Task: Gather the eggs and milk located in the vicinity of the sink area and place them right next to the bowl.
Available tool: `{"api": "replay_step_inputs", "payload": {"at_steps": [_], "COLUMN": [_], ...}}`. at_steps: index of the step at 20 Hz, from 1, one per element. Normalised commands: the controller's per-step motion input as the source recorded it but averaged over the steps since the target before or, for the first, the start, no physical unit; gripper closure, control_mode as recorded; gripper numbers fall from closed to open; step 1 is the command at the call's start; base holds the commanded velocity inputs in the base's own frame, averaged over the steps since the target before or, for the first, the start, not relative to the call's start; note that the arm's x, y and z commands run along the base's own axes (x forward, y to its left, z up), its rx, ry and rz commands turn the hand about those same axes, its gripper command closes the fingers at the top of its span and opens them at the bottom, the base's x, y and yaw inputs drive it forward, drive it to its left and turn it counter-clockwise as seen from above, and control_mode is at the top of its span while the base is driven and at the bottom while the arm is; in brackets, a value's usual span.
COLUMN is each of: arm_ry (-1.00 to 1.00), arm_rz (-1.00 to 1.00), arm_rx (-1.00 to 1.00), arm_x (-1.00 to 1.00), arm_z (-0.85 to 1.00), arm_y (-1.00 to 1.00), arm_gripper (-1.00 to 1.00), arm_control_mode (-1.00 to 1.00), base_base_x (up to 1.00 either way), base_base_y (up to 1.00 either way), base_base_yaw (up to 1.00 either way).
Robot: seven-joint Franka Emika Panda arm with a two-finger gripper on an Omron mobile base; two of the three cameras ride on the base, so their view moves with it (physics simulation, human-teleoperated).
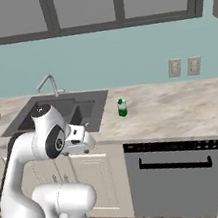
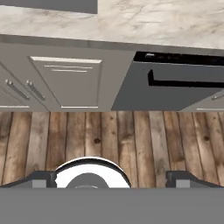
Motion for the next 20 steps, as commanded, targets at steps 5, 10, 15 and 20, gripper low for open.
{"api": "replay_step_inputs", "payload": {"at_steps": [5,10,15,20], "arm_ry": [0.0,0.0,0.0,0.0], "arm_rz": [0.0,0.0,0.0,0.0], "arm_rx": [0.0,0.0,0.04,0.05], "arm_x": [0.0,0.0,0.48,0.35], "arm_z": [0.0,0.0,0.04,0.01], "arm_y": [0.0,0.0,-0.19,-0.36], "arm_gripper": [-1.0,-1.0,-1.0,-1.0], "arm_control_mode": [1.0,1.0,-1.0,-1.0], "base_base_x": [0.89,0.91,0.16,0.0], "base_base_y": [-0.04,-0.09,-0.04,0.0], "base_base_yaw": [0.0,0.0,0.0,0.0]}}
